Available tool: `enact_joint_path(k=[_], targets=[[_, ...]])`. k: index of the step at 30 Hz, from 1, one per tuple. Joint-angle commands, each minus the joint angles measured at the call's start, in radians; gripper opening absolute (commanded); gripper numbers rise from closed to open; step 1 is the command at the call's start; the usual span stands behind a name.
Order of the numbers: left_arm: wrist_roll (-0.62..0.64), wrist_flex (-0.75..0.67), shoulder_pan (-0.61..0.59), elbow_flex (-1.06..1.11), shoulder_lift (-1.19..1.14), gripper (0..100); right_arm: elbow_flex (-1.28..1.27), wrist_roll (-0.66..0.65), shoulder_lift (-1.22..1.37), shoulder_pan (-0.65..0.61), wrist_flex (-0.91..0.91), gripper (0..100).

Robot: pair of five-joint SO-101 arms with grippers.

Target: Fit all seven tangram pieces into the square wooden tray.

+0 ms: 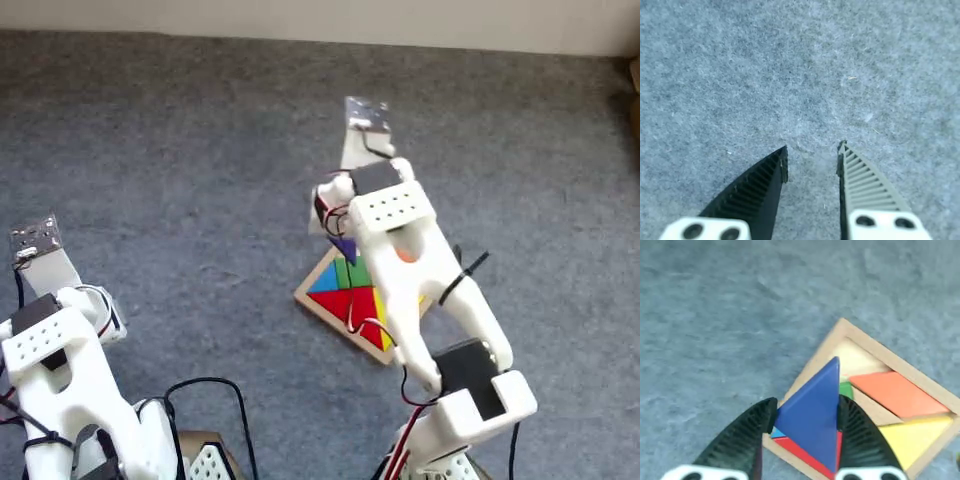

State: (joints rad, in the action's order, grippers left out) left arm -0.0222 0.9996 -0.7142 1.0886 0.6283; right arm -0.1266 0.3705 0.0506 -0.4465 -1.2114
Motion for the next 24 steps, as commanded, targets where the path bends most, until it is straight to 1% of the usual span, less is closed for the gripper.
enact_joint_path(k=[1,3,8,11,15,19,22,24], targets=[[0.006,-0.009,0.012,-0.047,0.013,18,-0.012,0.017,-0.030,0.058,-0.002,6.3],[0.006,-0.009,0.012,-0.047,0.013,18,-0.030,0.094,-0.028,0.065,-0.002,6.2],[0.006,-0.009,0.010,-0.047,0.013,18,-0.064,0.454,-0.027,0.073,0.005,6.2],[0.006,-0.009,0.007,-0.045,0.013,18,-0.068,0.548,-0.025,0.074,0.033,6.2],[0.006,-0.006,0.007,-0.045,0.012,18,-0.068,0.675,-0.013,0.111,0.094,6.2],[0.005,-0.005,0.007,-0.044,0.010,18,-0.064,0.692,0.038,0.120,0.113,6.3],[0.005,-0.005,0.007,-0.044,0.010,18,-0.059,0.684,0.047,0.122,0.073,6.3],[0.005,-0.005,0.007,-0.044,0.010,18,-0.050,0.608,0.045,0.122,0.019,6.3]])
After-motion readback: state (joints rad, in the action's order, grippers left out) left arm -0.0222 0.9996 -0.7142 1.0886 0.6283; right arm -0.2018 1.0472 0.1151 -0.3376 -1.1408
